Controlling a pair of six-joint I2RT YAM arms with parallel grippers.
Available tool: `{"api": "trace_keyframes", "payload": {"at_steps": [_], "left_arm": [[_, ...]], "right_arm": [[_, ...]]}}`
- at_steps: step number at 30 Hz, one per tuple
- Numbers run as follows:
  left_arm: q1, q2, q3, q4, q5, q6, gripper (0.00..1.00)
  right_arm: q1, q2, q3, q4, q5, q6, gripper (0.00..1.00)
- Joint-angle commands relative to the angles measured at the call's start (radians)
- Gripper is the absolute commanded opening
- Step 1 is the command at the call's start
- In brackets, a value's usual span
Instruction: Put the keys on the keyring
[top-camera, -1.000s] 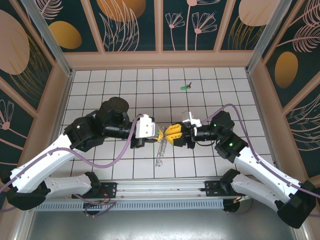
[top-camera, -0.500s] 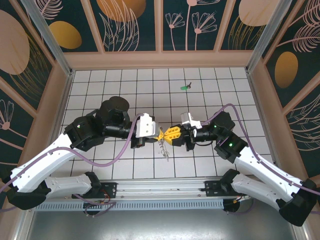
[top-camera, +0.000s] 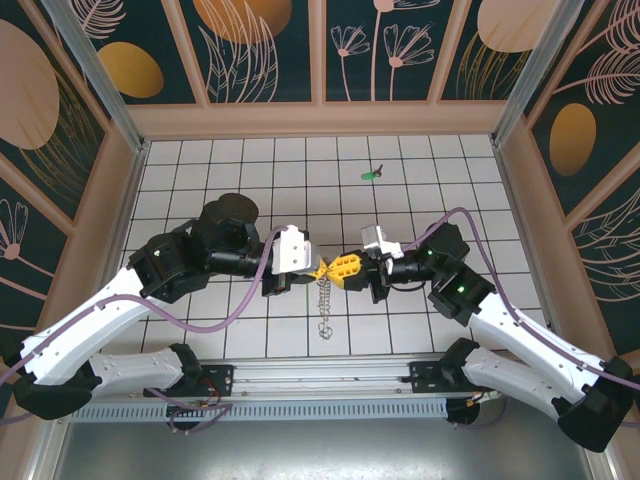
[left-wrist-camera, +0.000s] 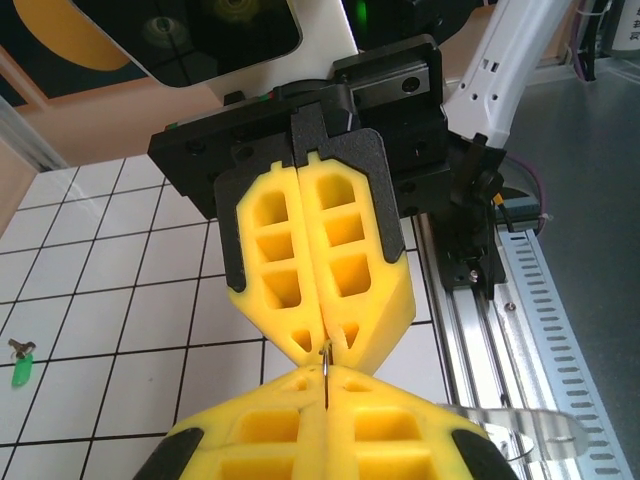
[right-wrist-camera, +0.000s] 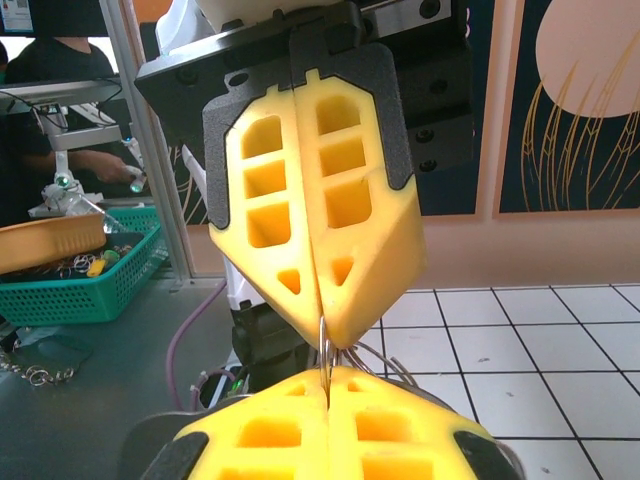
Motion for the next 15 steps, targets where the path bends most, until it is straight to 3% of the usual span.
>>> {"api": "trace_keyframes", "payload": {"at_steps": [1,15], "left_arm": [[-0.004,0.003,-0.031,0.037,-0.044,0.006,0.0],[0.027,-0.007,-0.087,0.056,-0.064,-0.008,0.0]], "right_arm": [[0.014,-0.004,0.052,0.1,-0.069,0.006,0.0],[0.013,0.005,0.051,0.224,-0.171,0.088,0.0]]}}
